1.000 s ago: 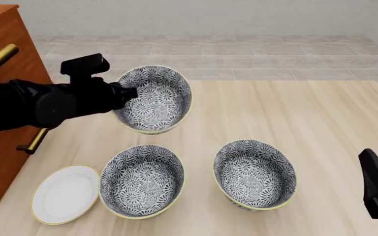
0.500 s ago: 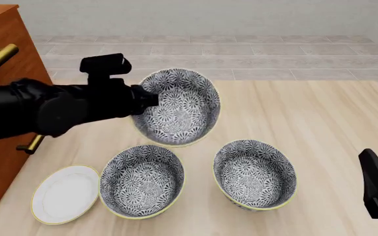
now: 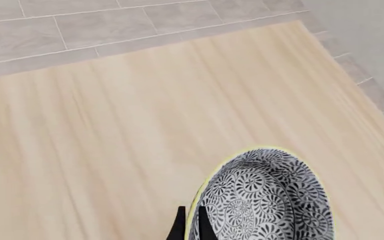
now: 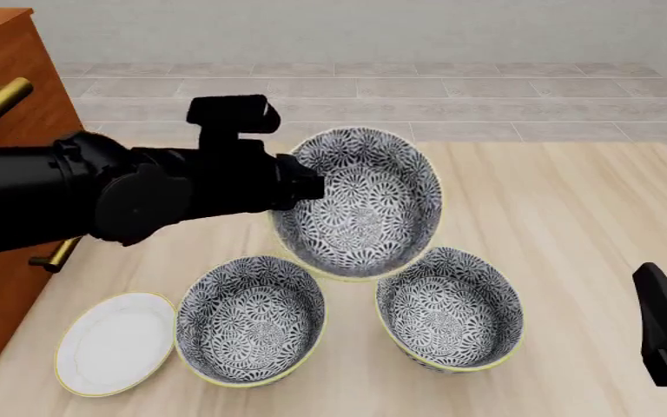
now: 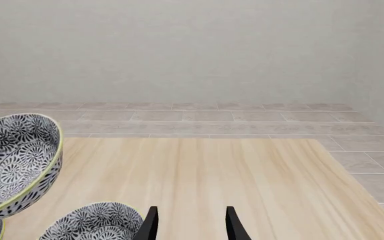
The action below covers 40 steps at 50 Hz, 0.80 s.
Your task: Stack the bowl at the front on the bowl in the middle.
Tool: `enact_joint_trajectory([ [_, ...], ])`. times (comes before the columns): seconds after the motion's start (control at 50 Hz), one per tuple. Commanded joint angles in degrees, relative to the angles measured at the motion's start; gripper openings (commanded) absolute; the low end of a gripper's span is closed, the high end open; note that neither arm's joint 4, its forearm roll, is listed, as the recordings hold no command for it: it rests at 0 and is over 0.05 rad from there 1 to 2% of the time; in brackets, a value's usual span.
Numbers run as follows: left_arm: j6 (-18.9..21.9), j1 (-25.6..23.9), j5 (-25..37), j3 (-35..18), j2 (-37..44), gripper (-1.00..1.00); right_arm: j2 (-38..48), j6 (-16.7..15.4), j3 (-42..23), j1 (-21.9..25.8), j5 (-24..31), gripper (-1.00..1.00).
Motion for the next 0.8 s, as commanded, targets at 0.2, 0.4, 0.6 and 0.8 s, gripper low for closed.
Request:
enact_joint_trajectory([
  [0.2,-0.4,-6.6,-0.1,-3.5,3.5,-1.00,0.0,0.0,0.0,0.0,0.0,1.00],
  [0.4,-1.5,-9.8,-0.2,-5.5,5.4,-1.00,0.0,0.0,0.0,0.0,0.0,1.00],
  [0.6,-1.5,-11.9,-0.4,-6.4,6.6,-1.00,0.0,0.0,0.0,0.0,0.0,1.00],
  [0.8,-1.4,-13.1,-0.8,-6.3,7.6,-1.00,0.0,0.0,0.0,0.0,0.0,1.00],
])
